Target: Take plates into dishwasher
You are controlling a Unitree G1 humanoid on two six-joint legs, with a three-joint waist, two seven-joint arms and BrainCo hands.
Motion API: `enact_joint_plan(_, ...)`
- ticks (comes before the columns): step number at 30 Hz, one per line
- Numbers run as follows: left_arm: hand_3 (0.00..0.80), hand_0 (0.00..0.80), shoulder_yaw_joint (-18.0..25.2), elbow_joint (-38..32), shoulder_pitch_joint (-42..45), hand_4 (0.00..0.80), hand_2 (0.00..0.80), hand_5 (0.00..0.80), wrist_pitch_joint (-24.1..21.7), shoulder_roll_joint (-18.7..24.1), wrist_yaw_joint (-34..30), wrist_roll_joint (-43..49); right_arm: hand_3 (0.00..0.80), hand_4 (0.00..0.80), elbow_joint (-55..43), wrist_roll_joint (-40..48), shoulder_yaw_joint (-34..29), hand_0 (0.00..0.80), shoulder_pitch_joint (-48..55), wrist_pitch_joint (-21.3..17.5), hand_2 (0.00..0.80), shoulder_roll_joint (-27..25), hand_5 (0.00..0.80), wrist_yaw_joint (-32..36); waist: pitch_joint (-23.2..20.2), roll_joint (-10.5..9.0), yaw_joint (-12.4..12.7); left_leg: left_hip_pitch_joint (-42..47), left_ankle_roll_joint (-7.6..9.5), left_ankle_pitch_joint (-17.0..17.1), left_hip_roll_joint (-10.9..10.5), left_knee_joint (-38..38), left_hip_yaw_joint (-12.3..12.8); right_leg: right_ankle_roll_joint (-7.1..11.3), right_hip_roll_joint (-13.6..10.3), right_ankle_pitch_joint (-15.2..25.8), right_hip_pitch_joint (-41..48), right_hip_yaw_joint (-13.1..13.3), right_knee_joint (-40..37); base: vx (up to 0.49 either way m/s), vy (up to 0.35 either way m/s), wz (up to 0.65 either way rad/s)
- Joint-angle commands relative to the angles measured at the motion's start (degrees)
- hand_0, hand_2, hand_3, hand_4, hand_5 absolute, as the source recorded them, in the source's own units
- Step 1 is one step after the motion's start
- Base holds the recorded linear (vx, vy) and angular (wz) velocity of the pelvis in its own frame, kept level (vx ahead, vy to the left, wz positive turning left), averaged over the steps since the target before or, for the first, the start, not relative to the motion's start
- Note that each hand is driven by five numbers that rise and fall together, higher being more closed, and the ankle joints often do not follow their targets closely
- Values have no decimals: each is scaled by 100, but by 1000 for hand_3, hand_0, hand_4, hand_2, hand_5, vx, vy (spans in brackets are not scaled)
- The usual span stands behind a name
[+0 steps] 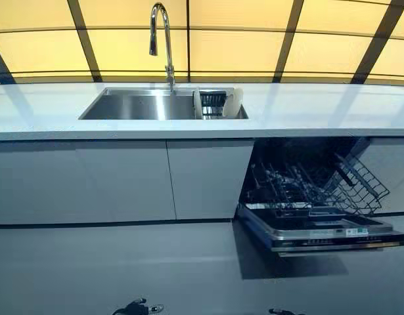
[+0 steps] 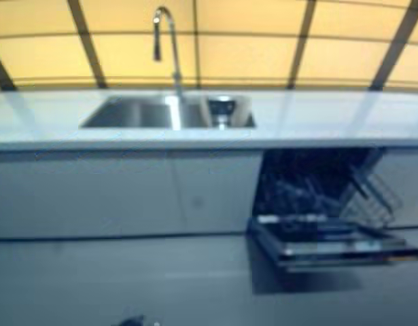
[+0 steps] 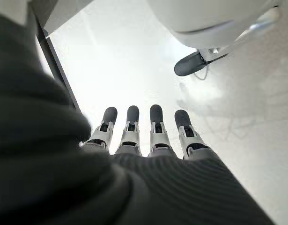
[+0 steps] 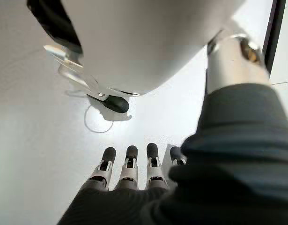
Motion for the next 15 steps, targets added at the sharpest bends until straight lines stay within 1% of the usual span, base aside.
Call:
enact_joint_plan(1, 0, 0, 210, 370, -446, 0, 0, 0, -96, -183, -25, 261, 0, 0, 357, -213, 123, 0, -355, 97, 0, 70, 0, -5, 184, -104, -95, 251, 393, -466, -468, 19, -12, 111, 36, 0, -73, -39, 183, 0, 0, 0)
enact_joint_plan(4, 0, 0, 219, 358, -454, 0, 0, 0, -111, -181, -39, 281, 0, 0, 366, -188, 116, 0, -333, 74, 0, 83, 0, -11, 158, -115, -86, 253, 404, -481, -479, 19, -26, 113, 33, 7, -65, -44, 167, 0, 0, 0)
enact_joint_plan(7, 0, 0, 218, 358, -448, 0, 0, 0, -108, -187, -9, 295, 0, 0, 358, -121, 103, 0, -320, -48, 0, 86, 0, 24, 151, -127, -75, 254, 408, -479, -483, 19, -42, 110, 33, 5, -68, -49, 178, 0, 0, 0)
enact_joint_plan(11, 0, 0, 212, 390, -456, 0, 0, 0, -18, -177, -3, 416, 0, 0, 249, 101, 115, 0, -332, -404, 0, 109, 0, 216, 132, -150, -53, 254, 428, -488, -499, 19, -74, 112, 28, -9, -76, -63, 215, 0, 0, 0)
enact_joint_plan(15, 0, 0, 190, 361, -472, 0, 0, 0, 63, -155, -74, 502, 0, 0, -75, 418, 253, 0, -345, -943, 0, 103, 0, 644, 139, -185, -23, 245, 440, -485, -519, 19, -115, 125, 17, -9, -80, -93, 240, 0, 0, 0)
